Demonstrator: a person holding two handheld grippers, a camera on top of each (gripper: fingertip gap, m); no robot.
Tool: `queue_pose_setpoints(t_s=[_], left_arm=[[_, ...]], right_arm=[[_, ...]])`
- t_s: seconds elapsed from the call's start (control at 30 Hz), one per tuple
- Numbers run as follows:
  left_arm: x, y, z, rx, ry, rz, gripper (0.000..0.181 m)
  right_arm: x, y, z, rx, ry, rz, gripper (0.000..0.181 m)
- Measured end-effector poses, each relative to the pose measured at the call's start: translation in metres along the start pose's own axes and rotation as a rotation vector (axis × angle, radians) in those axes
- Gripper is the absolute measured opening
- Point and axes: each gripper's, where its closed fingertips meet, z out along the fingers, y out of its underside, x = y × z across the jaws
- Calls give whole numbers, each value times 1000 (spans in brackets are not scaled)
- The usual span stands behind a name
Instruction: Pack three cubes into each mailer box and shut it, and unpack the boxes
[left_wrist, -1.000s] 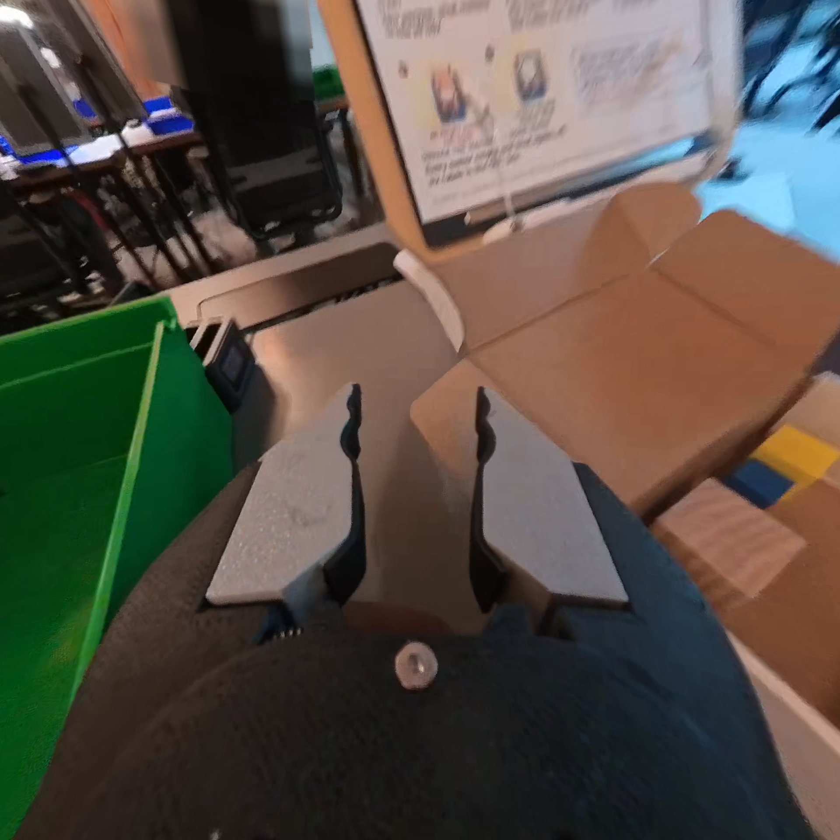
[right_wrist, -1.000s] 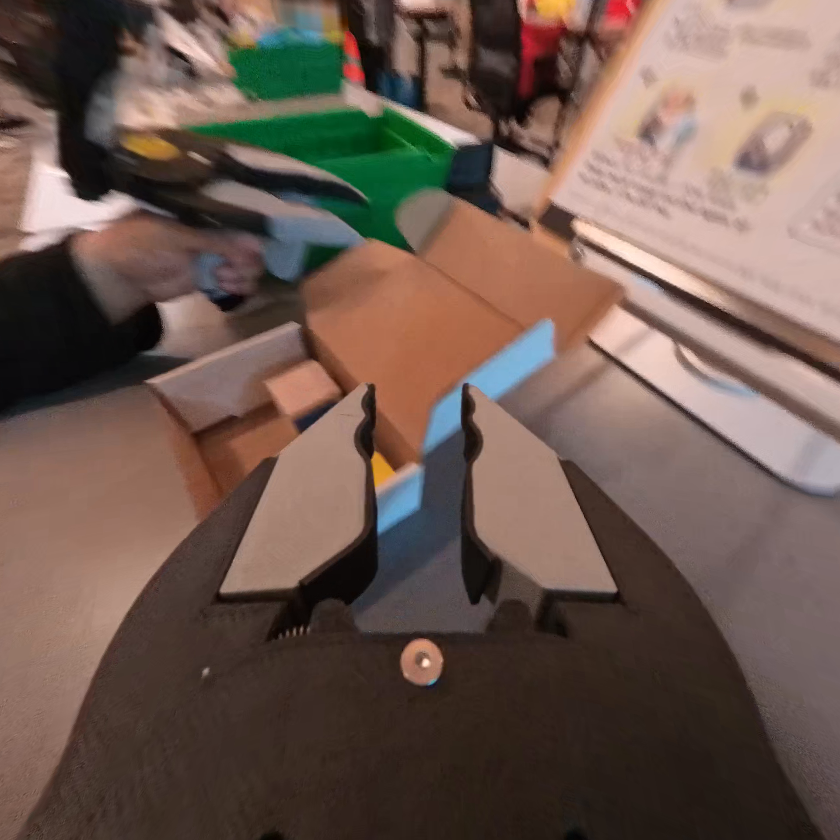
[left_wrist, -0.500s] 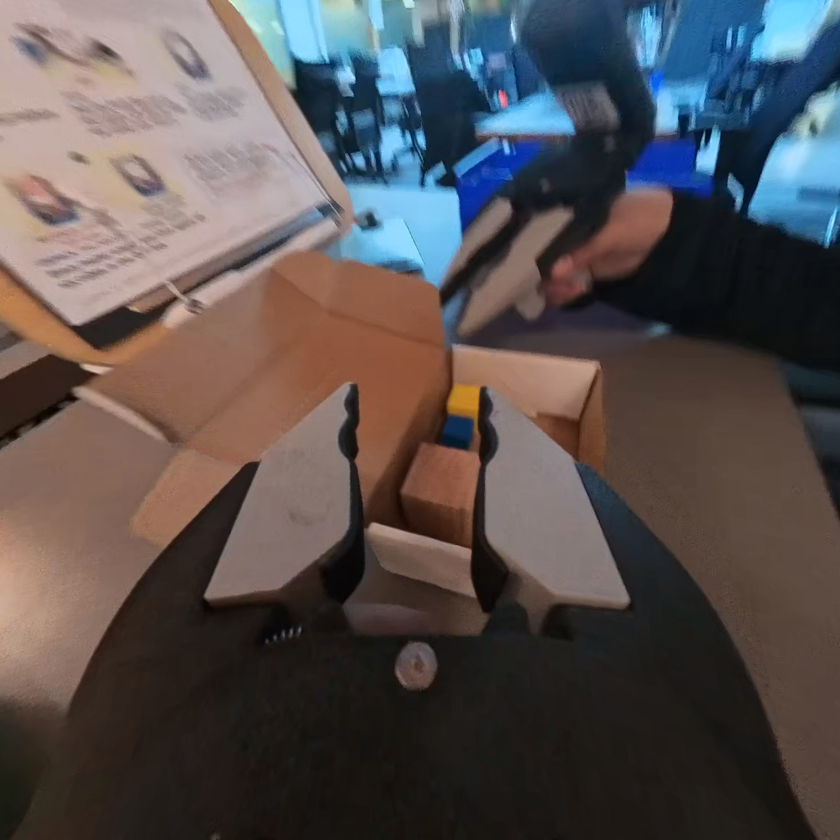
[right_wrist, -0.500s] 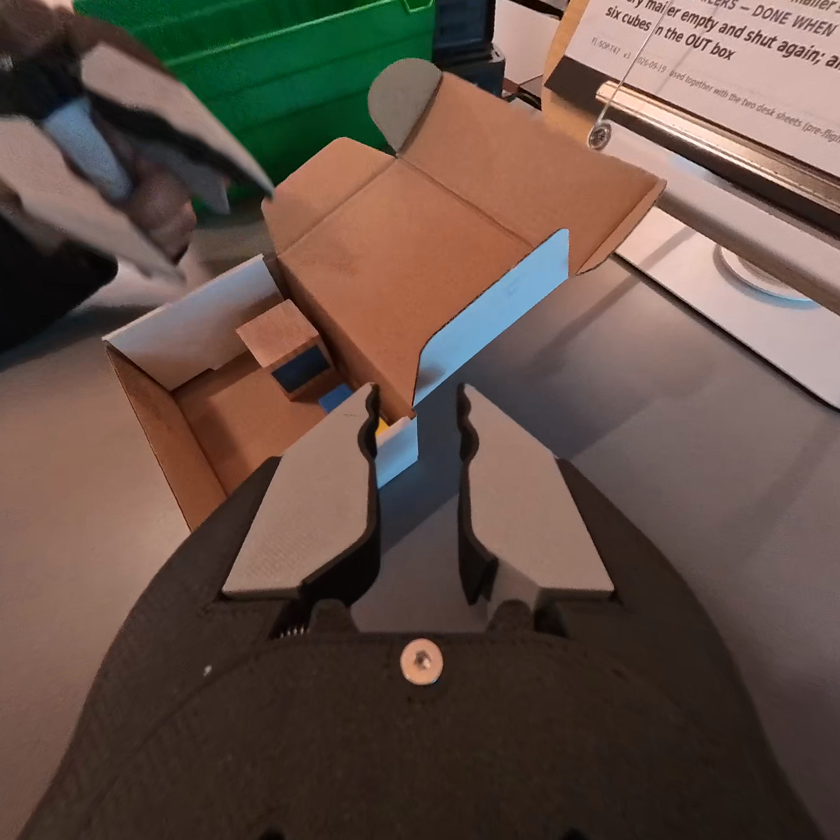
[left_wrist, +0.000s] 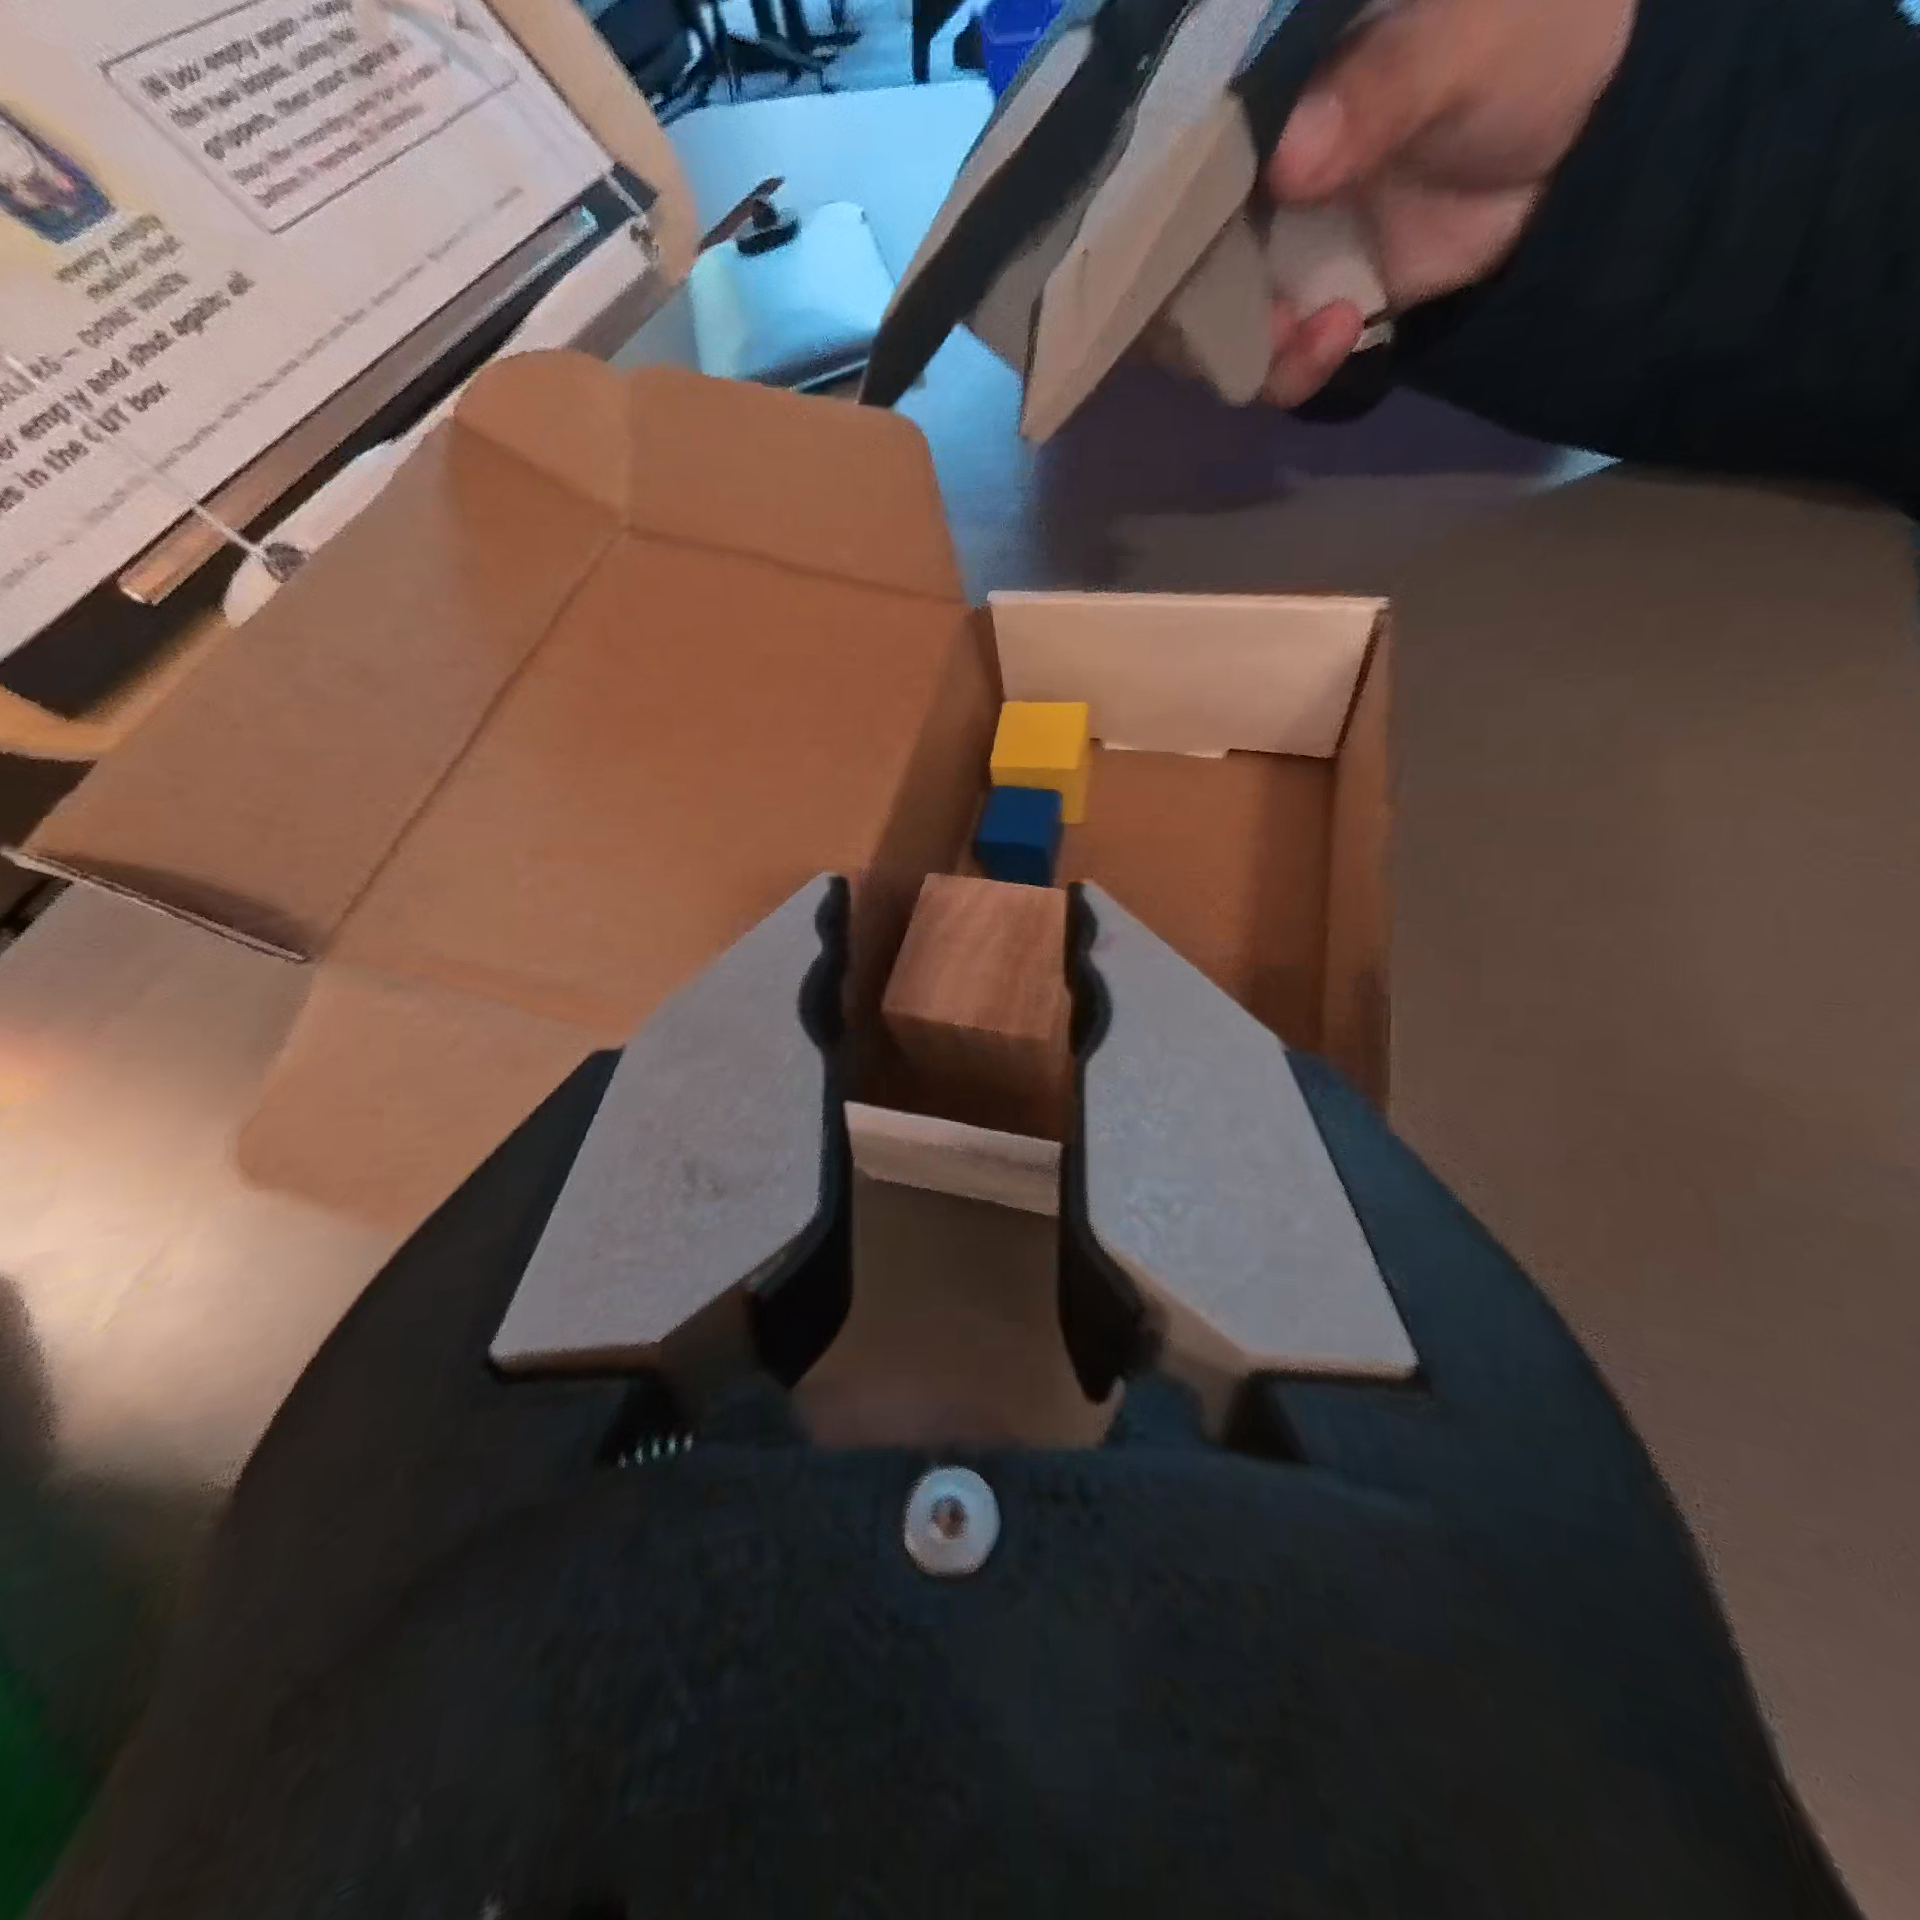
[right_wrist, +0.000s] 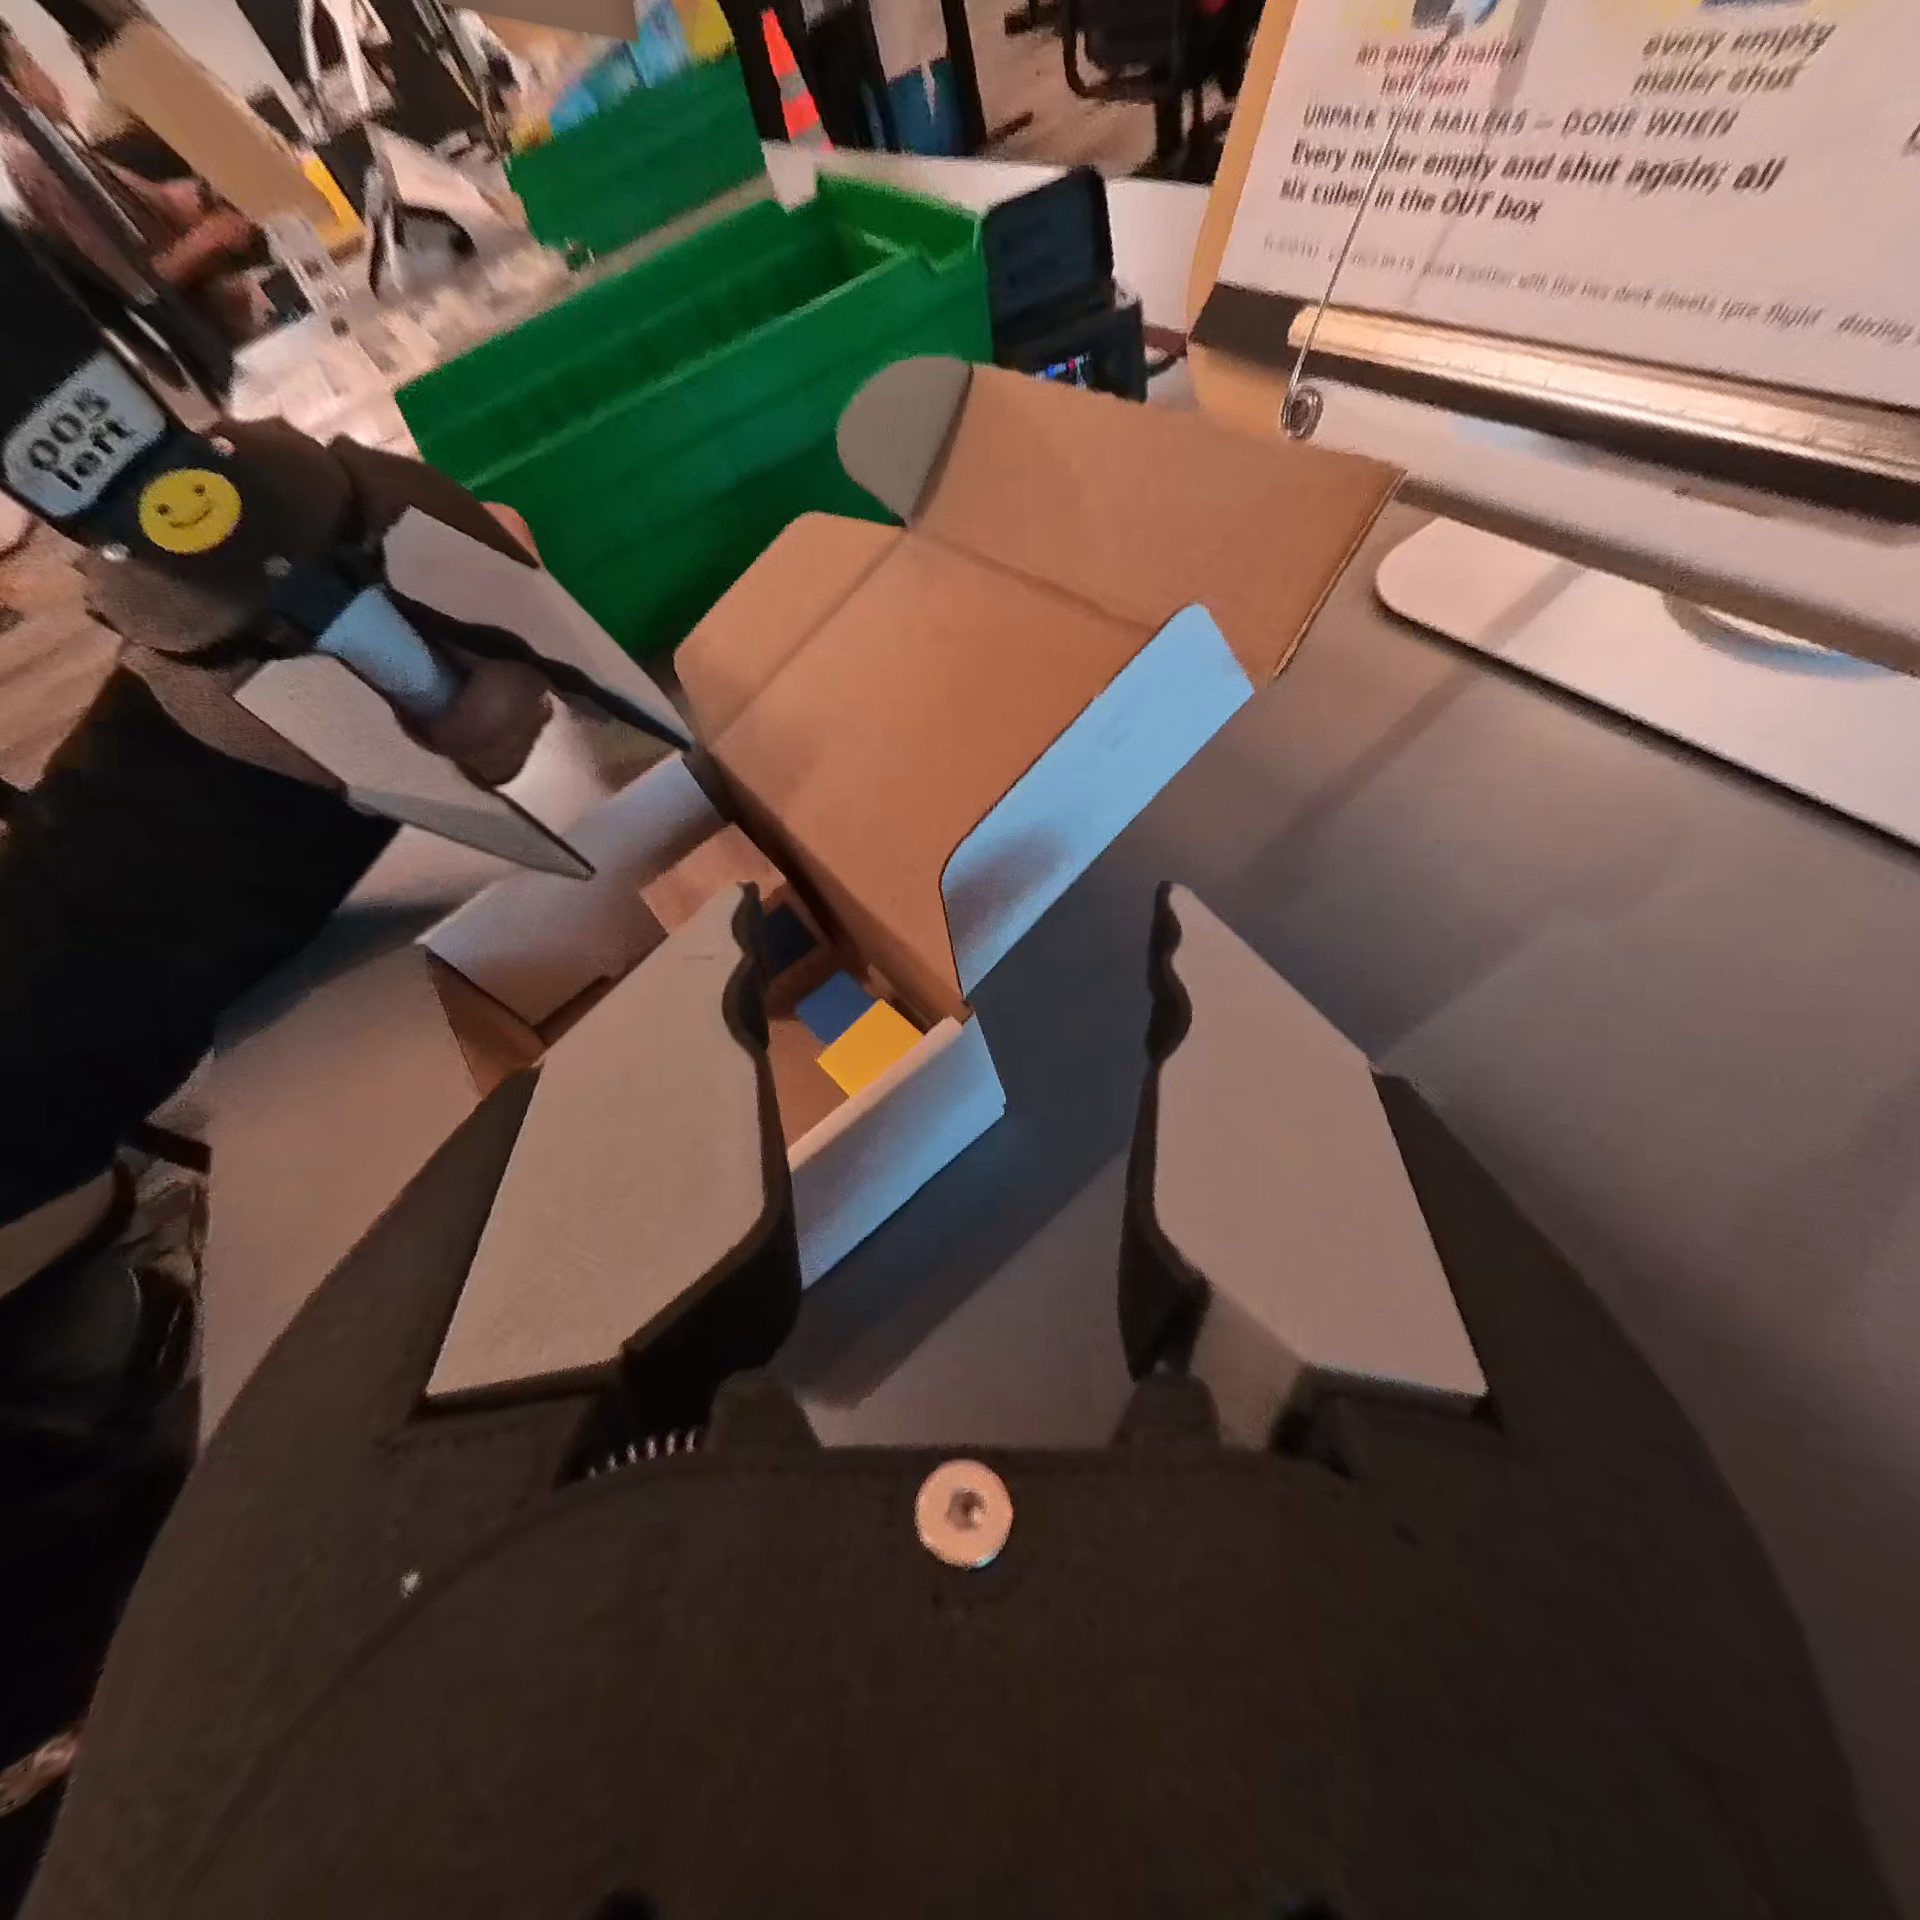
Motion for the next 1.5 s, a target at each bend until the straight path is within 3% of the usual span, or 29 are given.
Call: queue_pose_setpoints(t_s=[0.1, 0.33, 0.47, 0.63, 0.83, 0.93, 1.0, 1.13, 1.3, 1.4, 1.5], left_arm=[[13, 6, 5, -124, 84, -3, 49], [8, 34, 19, -558, 49, 197, 50], [11, 45, 19, -752, 104, 265, 52], [1, 47, 24, -890, 77, 411, 46], [-3, 46, 30, -895, 74, 469, 45], [7, 50, 23, -916, 134, 505, 63], [5, 50, 20, -937, 136, 576, 47], [7, 48, 19, -958, 171, 576, 44], [24, 39, 27, -847, 281, 371, 42], [29, 58, 25, -945, 318, 314, 59], [33, 56, 31, -959, 336, 320, 44]], right_arm=[[2, -4, -2, 23, 1, 4, 72], [7, -2, 2, 35, 13, 4, 72], [4, -2, 3, 30, 0, -9, 70], [-6, -3, 3, 29, -23, -50, 69], [-9, -3, 0, 29, -47, -62, 61], [-14, -4, -2, 37, -92, -50, 62], [-15, -4, -2, 40, -94, -58, 60], [-12, -3, -3, 32, -68, -74, 59], [-5, -8, -8, 61, -67, -30, 55], [-3, -11, -10, 73, -61, -23, 55], [-3, -10, -10, 71, -55, -35, 52]])
